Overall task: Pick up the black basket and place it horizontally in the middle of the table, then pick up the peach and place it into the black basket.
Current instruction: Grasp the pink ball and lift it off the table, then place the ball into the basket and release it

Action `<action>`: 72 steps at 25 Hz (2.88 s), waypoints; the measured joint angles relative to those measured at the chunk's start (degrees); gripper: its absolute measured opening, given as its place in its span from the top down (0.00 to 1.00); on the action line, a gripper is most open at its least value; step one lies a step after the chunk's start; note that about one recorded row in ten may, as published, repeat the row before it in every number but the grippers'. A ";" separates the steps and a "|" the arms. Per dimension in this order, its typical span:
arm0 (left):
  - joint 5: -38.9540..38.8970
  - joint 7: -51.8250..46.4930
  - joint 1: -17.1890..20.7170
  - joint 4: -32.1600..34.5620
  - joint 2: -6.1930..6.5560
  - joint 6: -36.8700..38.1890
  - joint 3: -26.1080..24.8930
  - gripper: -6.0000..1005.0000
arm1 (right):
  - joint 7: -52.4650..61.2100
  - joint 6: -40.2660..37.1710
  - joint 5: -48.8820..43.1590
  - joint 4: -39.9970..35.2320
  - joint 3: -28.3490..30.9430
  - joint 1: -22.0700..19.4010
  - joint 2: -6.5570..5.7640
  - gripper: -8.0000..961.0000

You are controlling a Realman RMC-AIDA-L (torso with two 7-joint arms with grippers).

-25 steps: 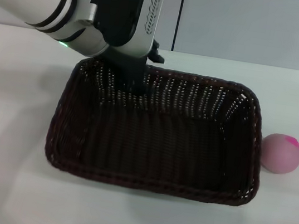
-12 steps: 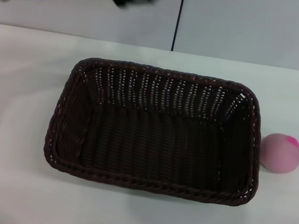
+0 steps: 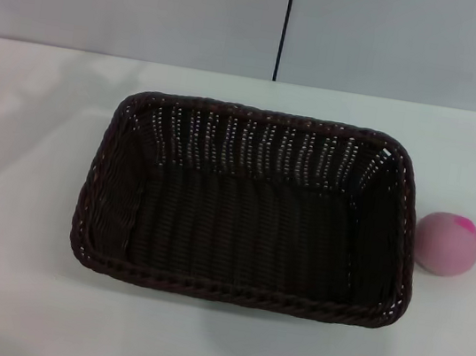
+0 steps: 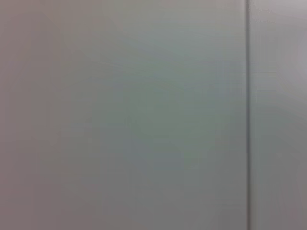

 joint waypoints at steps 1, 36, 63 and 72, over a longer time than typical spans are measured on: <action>-1.15 1.05 0.29 -1.72 0.01 0.74 -0.15 0.45 | 7.51 -3.69 -8.04 -5.48 -1.97 3.45 -1.09 0.34; -3.72 6.66 1.98 -12.75 0.27 6.07 -3.09 0.45 | 18.37 8.23 -37.39 22.35 -19.97 23.44 -0.71 0.37; -4.04 7.03 2.31 -14.41 0.23 6.27 -3.05 0.45 | 28.27 -9.70 -26.05 -20.08 -18.93 11.44 1.44 0.82; -4.10 7.76 2.53 -14.57 0.07 6.64 -2.75 0.45 | 29.39 -6.95 -12.35 -20.38 -30.88 11.91 1.32 0.89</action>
